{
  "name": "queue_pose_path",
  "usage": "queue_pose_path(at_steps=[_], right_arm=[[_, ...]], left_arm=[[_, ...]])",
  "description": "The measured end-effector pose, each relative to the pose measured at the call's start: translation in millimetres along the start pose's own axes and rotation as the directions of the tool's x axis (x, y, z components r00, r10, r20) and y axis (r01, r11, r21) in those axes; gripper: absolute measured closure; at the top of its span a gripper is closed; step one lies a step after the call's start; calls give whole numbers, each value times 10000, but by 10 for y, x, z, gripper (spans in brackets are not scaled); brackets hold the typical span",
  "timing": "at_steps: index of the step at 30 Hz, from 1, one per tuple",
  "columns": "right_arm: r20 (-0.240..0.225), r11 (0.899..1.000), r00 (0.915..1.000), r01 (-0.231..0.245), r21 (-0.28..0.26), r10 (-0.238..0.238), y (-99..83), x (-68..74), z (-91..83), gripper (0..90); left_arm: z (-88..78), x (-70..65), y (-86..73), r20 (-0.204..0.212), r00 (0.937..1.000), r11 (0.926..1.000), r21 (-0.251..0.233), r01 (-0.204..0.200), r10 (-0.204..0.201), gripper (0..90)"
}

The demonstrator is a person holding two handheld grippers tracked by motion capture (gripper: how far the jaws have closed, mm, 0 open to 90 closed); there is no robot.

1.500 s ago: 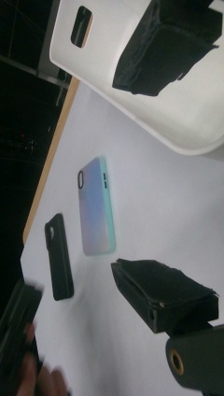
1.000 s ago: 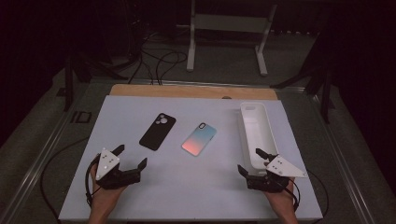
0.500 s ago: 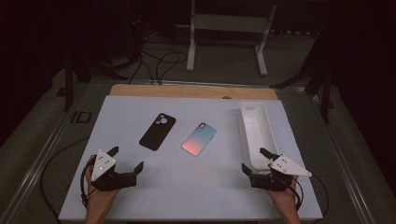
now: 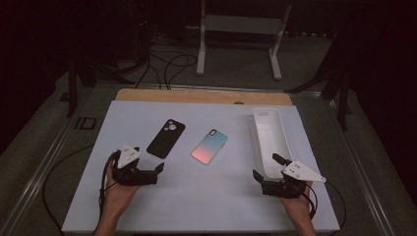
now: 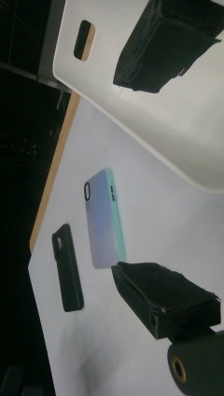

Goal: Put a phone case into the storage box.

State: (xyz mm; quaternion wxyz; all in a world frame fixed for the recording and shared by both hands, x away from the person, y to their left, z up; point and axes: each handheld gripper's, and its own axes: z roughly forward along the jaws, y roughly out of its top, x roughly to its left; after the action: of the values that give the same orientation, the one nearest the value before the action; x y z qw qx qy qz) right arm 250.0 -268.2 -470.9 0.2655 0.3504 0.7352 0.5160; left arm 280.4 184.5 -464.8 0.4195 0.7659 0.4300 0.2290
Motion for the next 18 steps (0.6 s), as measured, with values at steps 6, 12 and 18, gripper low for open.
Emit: queue_pose_path(at_steps=[6, 12, 18], right_arm=[[53, 10000, 10000, -9, 34, 9, -8, 4, -1, 86], [60, 10000, 10000, -4, 61, 4, -16, -1, -9, 86], [34, 9999, 10000, -13, 102, 13, -22, -6, -9, 86]], left_arm=[[404, -124, 154, 275, 9991, 9963, 784, -348, 327, 0], [779, -257, 285, 385, 9981, 9875, 1481, -538, 486, 0], [1026, -373, 360, 505, 9968, 9791, 1911, -703, 617, 0]])
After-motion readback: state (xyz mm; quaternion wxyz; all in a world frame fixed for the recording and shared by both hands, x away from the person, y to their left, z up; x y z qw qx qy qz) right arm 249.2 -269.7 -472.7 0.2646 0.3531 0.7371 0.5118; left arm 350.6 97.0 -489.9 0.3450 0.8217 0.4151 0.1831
